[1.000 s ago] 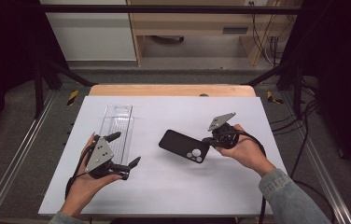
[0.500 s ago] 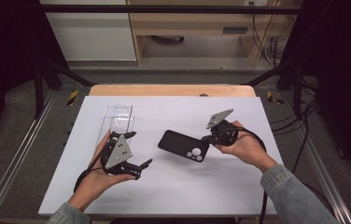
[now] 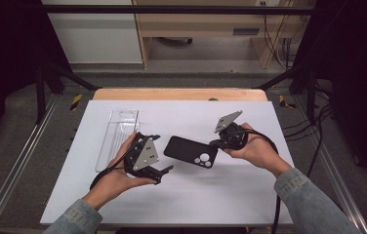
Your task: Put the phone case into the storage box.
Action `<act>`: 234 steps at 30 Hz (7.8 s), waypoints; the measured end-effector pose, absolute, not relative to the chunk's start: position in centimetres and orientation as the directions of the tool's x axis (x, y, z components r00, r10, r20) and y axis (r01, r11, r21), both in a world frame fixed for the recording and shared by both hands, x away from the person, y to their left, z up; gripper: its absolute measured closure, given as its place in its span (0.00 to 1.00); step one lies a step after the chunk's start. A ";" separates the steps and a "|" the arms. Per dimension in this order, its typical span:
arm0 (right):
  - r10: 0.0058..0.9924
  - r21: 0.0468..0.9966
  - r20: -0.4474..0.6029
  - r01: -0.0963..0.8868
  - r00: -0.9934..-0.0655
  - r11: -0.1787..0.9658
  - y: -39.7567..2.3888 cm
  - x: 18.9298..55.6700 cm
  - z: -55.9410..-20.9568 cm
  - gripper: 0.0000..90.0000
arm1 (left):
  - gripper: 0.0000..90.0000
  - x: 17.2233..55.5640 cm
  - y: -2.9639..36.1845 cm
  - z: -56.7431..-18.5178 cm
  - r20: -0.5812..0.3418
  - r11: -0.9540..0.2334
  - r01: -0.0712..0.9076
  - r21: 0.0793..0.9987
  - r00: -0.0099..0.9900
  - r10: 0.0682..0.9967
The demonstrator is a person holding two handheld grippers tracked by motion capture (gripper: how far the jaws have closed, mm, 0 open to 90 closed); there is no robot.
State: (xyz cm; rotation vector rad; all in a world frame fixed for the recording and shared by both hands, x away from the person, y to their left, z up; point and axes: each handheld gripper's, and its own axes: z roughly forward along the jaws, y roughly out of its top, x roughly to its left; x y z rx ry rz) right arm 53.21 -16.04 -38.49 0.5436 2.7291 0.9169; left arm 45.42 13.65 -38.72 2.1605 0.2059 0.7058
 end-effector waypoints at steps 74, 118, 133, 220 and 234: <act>0.317 0.619 -0.106 0.187 -0.943 0.763 -13.2 52.5 -37.2 0.99 | 0.81 45.0 10.8 -40.5 0.501 -0.822 -0.256 0.509 0.864 0.042; 0.332 0.675 -0.066 0.203 -0.941 0.709 -13.3 52.8 -36.2 0.83 | 0.95 44.7 10.6 -40.9 0.567 -0.853 -0.322 0.412 0.823 -0.036; 0.516 0.826 -0.104 0.215 -0.850 0.521 -15.8 51.8 -34.3 0.34 | 0.95 45.0 10.9 -40.4 0.580 -0.849 -0.279 0.449 0.814 0.039; 0.857 0.976 -0.116 0.102 -0.502 0.191 -24.0 41.4 -44.4 0.04 | 0.95 43.4 22.2 -31.4 0.264 -0.290 0.011 0.957 0.379 0.887; 0.864 0.981 -0.112 0.082 -0.491 0.174 -24.4 40.9 -44.9 0.04 | 0.95 42.8 22.7 -31.7 0.203 -0.227 0.026 0.974 0.360 0.911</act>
